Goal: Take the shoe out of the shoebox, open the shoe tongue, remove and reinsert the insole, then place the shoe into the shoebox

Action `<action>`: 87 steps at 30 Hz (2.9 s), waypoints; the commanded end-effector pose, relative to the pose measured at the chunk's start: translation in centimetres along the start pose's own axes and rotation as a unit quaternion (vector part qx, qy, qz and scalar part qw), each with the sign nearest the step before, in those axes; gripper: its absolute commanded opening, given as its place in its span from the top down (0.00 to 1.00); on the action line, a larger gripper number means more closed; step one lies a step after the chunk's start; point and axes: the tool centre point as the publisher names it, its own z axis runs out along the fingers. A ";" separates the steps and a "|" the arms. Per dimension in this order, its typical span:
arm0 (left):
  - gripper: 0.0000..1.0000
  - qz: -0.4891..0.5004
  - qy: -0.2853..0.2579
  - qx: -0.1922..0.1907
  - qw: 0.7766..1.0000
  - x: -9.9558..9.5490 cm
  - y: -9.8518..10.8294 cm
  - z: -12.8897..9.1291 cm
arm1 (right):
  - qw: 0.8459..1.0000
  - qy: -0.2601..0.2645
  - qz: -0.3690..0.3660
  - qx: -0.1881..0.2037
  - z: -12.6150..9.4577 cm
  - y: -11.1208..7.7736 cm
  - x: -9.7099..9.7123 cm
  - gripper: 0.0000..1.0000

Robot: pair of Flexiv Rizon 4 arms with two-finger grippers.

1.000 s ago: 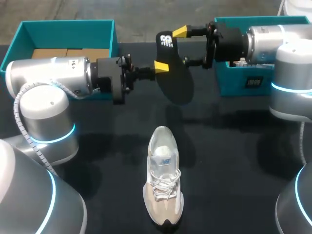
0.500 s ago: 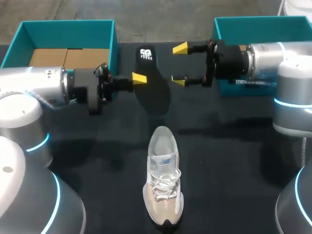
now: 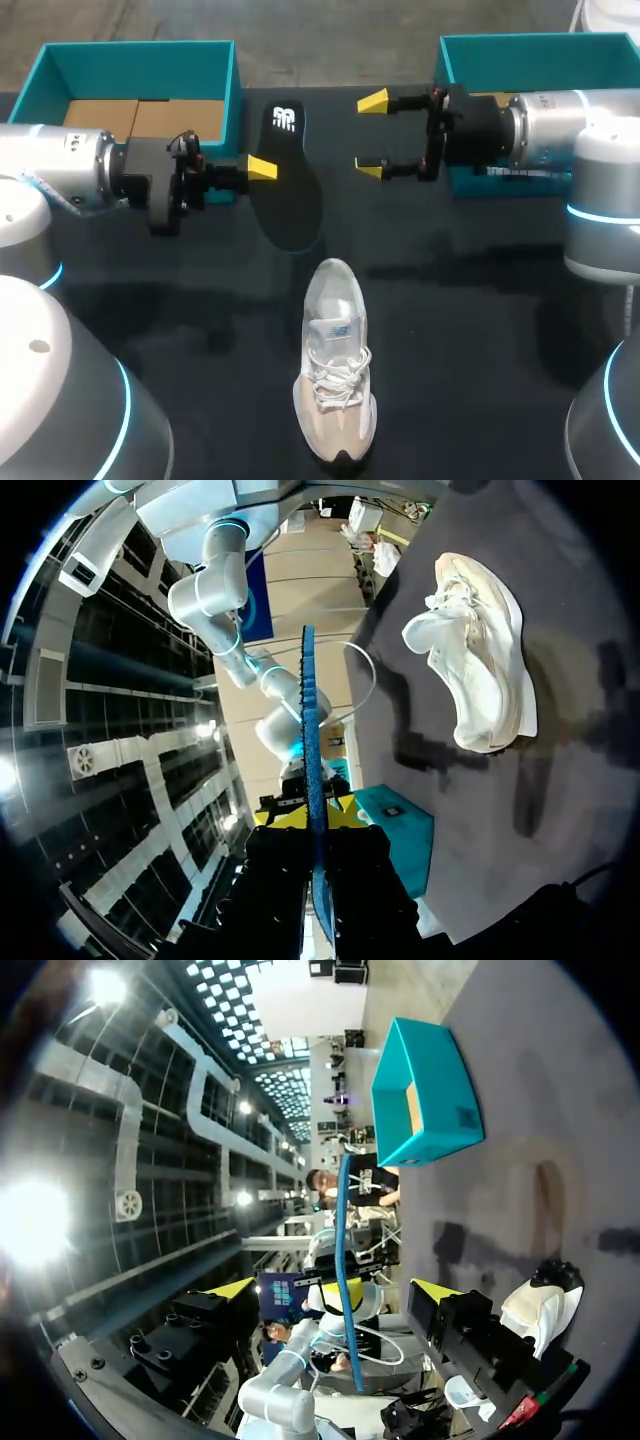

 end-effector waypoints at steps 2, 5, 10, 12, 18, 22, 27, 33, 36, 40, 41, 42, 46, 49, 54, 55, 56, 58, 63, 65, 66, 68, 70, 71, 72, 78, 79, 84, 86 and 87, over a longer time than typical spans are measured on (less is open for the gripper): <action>1.00 0.001 0.000 0.000 1.000 0.0 0.0 0.0 | 1.000 0.000 0.000 -0.001 0.0 -0.1 0.0 0.00; 1.00 0.001 0.000 0.000 1.000 0.0 0.0 0.0 | 1.000 0.000 0.000 -0.001 0.0 -0.1 0.0 0.00; 1.00 -0.048 -0.012 -0.003 0.999 -0.2 0.4 -1.2 | 1.000 0.000 0.000 -0.001 0.0 -0.1 0.0 0.00; 1.00 -0.078 -0.022 0.004 0.997 -0.4 0.6 -2.1 | 1.000 0.000 0.000 -0.001 0.0 -0.1 0.0 0.00; 1.00 -0.195 -0.011 -0.001 0.981 -0.9 1.1 -3.9 | 1.000 0.000 0.000 -0.001 0.0 -0.1 0.0 0.00; 1.00 -0.292 0.009 0.007 0.956 -1.0 1.4 -4.2 | 1.000 0.000 0.000 -0.001 0.0 -0.1 0.0 0.00; 1.00 -0.502 -0.050 0.085 0.859 -1.1 2.0 -4.8 | 1.000 0.000 0.000 -0.001 0.0 -0.1 0.0 0.00; 1.00 -0.570 -0.044 0.085 0.816 -0.6 2.1 -4.8 | 1.000 0.000 0.000 -0.001 0.0 -0.1 0.0 0.00; 1.00 -0.570 -0.044 0.085 0.816 -0.6 2.1 -4.8 | 1.000 0.000 0.000 -0.001 0.0 -0.1 0.0 0.00; 1.00 -0.570 -0.044 0.085 0.816 -0.6 2.1 -4.8 | 1.000 0.000 0.000 -0.001 0.0 -0.1 0.0 0.00; 1.00 -0.570 -0.044 0.085 0.816 -0.6 2.1 -4.8 | 1.000 0.000 0.000 -0.001 0.0 -0.1 0.0 0.00; 1.00 -0.570 -0.044 0.085 0.816 -0.6 2.1 -4.8 | 1.000 0.000 0.000 -0.001 0.0 -0.1 0.0 0.00; 1.00 -0.570 -0.044 0.085 0.816 -0.6 2.1 -4.8 | 1.000 0.000 0.000 -0.001 0.0 -0.1 0.0 0.00; 1.00 -0.605 -0.045 0.092 0.790 -0.5 2.4 -4.8 | 1.000 0.000 0.000 -0.001 0.0 -0.1 0.0 0.00; 1.00 -0.688 -0.034 0.102 0.718 -0.7 2.6 -5.3 | 1.000 0.000 0.000 -0.001 0.0 -0.1 0.0 0.00; 1.00 -0.698 -0.032 0.095 0.710 -0.7 2.5 -5.4 | 1.000 0.000 0.000 -0.001 0.0 -0.1 0.0 0.00; 1.00 -0.709 -0.024 0.092 0.699 -0.7 2.5 -5.4 | 1.000 0.000 0.000 -0.001 0.0 -0.1 0.0 0.00; 1.00 -0.727 -0.015 0.085 0.681 -0.9 2.2 -5.6 | 1.000 0.000 0.000 -0.001 0.0 -0.1 0.0 0.00; 1.00 -0.784 0.014 0.082 0.615 -1.2 1.8 -5.9 | 1.000 0.000 0.000 -0.001 0.0 -0.1 0.0 0.00; 1.00 -0.808 0.023 0.079 0.583 -1.1 2.0 -6.0 | 1.000 0.000 0.000 -0.001 0.0 -0.1 0.0 0.00; 1.00 -0.818 0.027 0.080 0.568 -1.1 1.9 -6.0 | 1.000 0.000 0.000 -0.001 0.0 -0.1 0.0 0.00; 1.00 -0.835 0.032 0.078 0.544 -1.0 1.9 -6.1 | 1.000 0.000 0.000 -0.001 0.0 -0.1 0.0 0.00; 1.00 -0.854 0.040 0.082 0.513 -0.8 2.0 -5.9 | 1.000 0.000 0.000 -0.001 0.0 -0.1 0.0 0.00; 1.00 -0.860 0.045 0.078 0.502 -0.7 2.0 -5.8 | 1.000 0.000 0.000 -0.001 0.0 -0.1 0.0 0.00; 1.00 -0.867 0.049 0.080 0.490 -0.6 1.9 -5.6 | 1.000 0.000 0.000 -0.001 0.0 -0.1 0.0 0.00; 1.00 -0.919 0.073 0.092 0.376 -0.2 1.8 -4.9 | 1.000 0.000 0.000 -0.001 0.0 -0.1 0.0 0.00; 1.00 -0.919 0.073 0.092 0.376 -0.2 1.8 -4.9 | 1.000 0.000 0.000 -0.001 0.0 -0.1 0.0 0.00; 1.00 -0.919 0.073 0.092 0.376 -0.2 1.8 -4.9 | 1.000 0.000 0.000 -0.001 0.0 -0.1 0.0 0.00; 1.00 -0.919 0.073 0.092 0.376 -0.2 1.8 -4.9 | 1.000 0.000 0.000 -0.001 0.0 -0.1 0.0 0.00; 1.00 -0.919 0.073 0.092 0.376 -0.2 1.8 -4.9 | 1.000 0.000 0.000 -0.001 0.0 -0.1 0.0 0.00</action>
